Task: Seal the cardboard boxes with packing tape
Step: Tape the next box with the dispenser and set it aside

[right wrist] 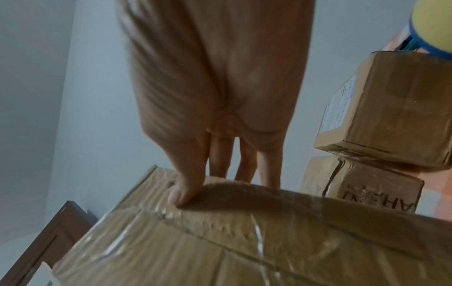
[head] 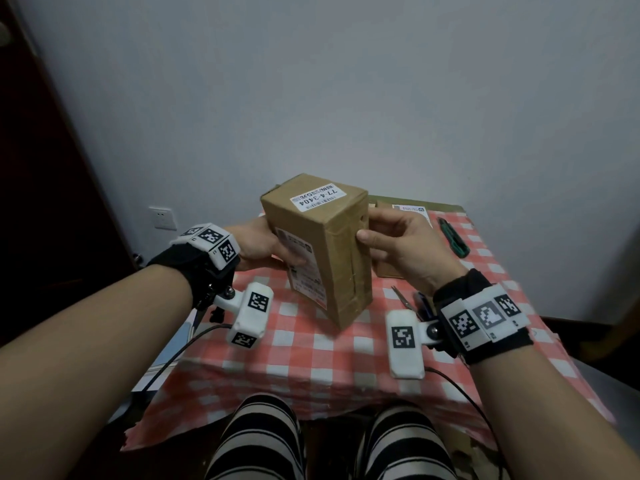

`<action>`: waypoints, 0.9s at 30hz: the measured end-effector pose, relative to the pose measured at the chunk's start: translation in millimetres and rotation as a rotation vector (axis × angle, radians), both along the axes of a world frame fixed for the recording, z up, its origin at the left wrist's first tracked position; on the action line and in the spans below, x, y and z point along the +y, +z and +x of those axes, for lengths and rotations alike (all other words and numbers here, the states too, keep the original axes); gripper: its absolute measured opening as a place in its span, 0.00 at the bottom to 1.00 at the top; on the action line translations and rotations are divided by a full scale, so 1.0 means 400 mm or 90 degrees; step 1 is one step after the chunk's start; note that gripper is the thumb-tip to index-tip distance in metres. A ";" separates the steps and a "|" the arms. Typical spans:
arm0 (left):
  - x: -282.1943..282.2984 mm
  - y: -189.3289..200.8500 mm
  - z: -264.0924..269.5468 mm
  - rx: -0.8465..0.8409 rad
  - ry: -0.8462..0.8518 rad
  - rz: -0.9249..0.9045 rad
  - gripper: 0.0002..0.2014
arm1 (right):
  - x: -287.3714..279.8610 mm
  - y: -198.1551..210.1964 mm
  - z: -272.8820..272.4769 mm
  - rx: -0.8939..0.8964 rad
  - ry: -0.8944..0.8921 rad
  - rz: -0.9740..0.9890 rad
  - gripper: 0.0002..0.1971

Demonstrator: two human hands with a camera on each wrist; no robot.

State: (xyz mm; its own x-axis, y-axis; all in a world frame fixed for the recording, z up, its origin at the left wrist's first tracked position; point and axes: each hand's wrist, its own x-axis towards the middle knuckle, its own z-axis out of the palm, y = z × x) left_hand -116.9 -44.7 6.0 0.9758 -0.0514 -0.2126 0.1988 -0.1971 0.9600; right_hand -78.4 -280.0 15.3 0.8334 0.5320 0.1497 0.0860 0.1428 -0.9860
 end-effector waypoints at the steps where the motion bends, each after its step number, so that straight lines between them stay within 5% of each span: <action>1: 0.000 -0.001 0.001 -0.002 0.000 -0.003 0.22 | 0.000 0.001 -0.003 0.001 -0.007 -0.005 0.17; 17: -0.007 -0.011 0.013 -0.006 0.010 -0.021 0.25 | 0.022 0.011 0.004 0.006 -0.113 0.005 0.11; 27: 0.012 -0.022 0.008 0.022 -0.042 -0.027 0.20 | 0.006 0.002 0.001 0.014 -0.014 -0.017 0.11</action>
State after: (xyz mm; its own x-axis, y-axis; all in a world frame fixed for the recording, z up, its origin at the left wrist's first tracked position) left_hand -113.8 -39.7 -2.8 0.9621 -0.1245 -0.2425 0.2201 -0.1701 0.9605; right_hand -78.0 -277.7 16.1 0.8480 0.5168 0.1176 0.0677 0.1144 -0.9911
